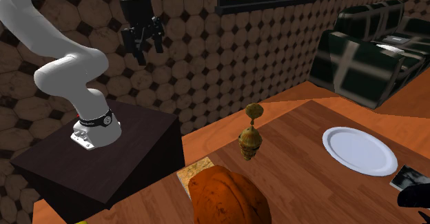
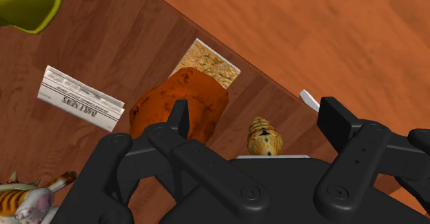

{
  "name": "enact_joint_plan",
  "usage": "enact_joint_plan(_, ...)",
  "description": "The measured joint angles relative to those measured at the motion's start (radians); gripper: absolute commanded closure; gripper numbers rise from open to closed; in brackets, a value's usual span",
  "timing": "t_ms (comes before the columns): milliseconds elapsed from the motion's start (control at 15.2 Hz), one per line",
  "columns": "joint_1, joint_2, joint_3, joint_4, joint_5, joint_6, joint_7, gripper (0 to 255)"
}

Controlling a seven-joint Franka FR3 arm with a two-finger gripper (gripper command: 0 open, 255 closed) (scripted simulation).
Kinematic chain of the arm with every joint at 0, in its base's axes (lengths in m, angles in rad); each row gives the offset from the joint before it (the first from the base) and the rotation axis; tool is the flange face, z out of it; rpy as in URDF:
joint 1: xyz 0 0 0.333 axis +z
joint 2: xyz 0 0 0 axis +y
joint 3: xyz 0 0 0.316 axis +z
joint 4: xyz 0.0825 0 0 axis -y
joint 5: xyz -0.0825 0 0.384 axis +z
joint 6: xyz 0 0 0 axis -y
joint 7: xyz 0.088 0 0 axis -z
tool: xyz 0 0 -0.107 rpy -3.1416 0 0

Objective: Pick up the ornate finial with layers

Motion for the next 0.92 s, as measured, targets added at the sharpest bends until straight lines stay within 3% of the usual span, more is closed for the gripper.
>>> enact_joint_plan(264,0.006,0.068,0.021,0.014,0.004,0.051,0.018,0)
enact_joint_plan(924,0.019,0.449,0.104,0.192,-0.018,0.24,0.1,0)
